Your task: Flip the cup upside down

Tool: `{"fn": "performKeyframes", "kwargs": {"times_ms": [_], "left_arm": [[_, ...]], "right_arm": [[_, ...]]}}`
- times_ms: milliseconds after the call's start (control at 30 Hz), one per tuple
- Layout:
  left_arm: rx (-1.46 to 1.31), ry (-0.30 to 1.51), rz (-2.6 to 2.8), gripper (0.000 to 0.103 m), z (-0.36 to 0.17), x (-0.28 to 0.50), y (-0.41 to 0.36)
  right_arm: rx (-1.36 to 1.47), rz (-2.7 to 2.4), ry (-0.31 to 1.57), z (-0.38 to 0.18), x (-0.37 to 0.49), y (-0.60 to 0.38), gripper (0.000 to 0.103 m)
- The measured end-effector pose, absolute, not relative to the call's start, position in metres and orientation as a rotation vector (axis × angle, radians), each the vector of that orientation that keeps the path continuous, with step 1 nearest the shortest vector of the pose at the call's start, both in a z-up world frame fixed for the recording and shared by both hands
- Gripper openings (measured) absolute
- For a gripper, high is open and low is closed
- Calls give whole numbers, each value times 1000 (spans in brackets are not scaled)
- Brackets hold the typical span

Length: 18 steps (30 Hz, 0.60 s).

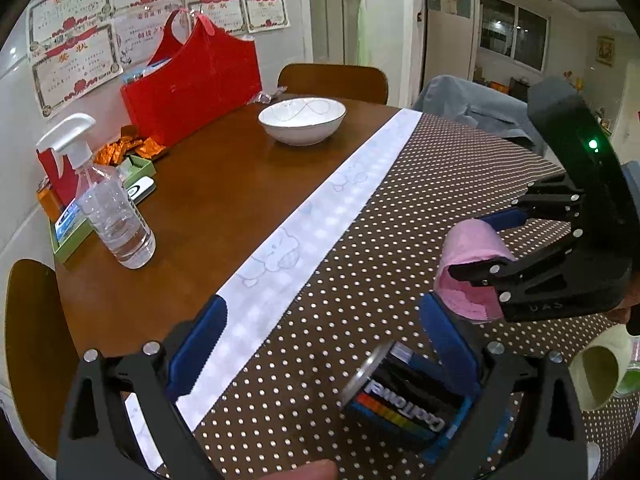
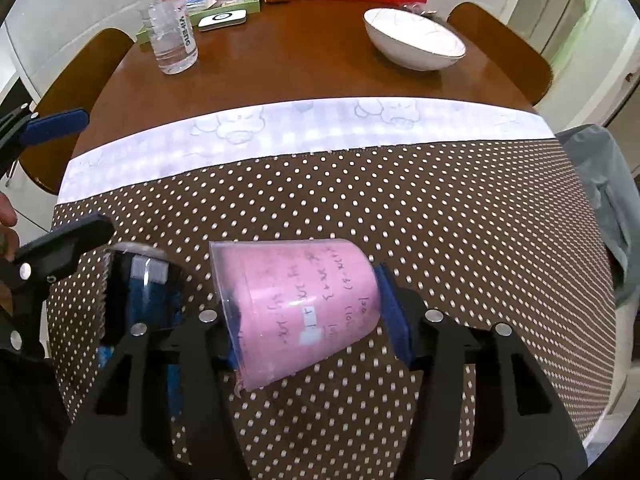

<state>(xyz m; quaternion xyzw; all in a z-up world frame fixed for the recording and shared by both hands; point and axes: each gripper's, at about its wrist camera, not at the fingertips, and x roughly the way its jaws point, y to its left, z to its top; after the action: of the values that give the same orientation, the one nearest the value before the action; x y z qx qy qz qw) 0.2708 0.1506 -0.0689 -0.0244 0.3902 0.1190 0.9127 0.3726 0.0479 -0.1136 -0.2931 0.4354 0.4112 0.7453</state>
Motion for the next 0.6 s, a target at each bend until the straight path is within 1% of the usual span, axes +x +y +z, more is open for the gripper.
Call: {"fn": "performKeyframes", "kwargs": {"times_ms": [100, 167, 233, 367, 600], "left_arm": [[-45, 787, 234, 95, -63, 258, 143], [-41, 778, 223, 95, -60, 249, 137], [-32, 770, 212, 95, -57, 240, 130], [-17, 752, 193, 95, -52, 224, 116], [-2, 741, 182, 95, -50, 200, 99]], "right_arm": [[-634, 882, 930, -104, 360, 34, 51], [-629, 873, 917, -96, 349, 26, 48], [-635, 861, 902, -86, 333, 16, 33], [-630, 832, 887, -77, 310, -1, 33], [-594, 811, 914, -85, 287, -24, 33]]}}
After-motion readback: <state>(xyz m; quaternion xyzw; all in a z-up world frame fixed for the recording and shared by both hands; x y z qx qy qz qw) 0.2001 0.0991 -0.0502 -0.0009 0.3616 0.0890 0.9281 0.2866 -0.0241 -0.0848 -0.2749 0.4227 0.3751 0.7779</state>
